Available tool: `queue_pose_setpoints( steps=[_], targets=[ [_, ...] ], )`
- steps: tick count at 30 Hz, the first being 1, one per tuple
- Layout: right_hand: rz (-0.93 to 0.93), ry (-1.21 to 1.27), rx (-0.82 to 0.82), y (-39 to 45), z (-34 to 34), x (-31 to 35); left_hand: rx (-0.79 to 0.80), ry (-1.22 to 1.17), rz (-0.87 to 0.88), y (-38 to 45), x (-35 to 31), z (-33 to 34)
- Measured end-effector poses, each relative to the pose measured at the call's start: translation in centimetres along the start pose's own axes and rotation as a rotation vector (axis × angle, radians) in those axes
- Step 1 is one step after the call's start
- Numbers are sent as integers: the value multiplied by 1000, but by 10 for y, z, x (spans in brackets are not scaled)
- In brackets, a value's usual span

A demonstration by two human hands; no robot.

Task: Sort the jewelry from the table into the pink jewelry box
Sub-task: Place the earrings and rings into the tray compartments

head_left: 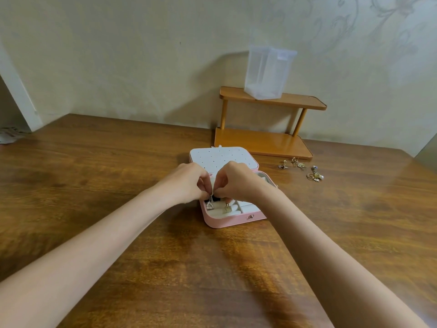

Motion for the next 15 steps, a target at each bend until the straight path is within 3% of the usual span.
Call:
queue_pose_setpoints(
  steps=[8, 12, 15],
  targets=[
    [43, 90, 21, -1, -12, -6, 19, -13, 10, 2, 0, -5],
    [122, 210, -133, -8, -52, -26, -50, -114, 34, 7, -4, -15],
    [171, 73, -132, -16, -77, -51, -78, -131, 106, 12, -19, -12]
  ],
)
Point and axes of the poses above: each hand's wrist, its own y-axis towards the middle knuckle, its own z-axis out of the palm, x = y × z, the point moved 4 cm from there along y, towards the middle knuckle, and after that the axes turned 6 degrees about -x, right-handed, at the moved point
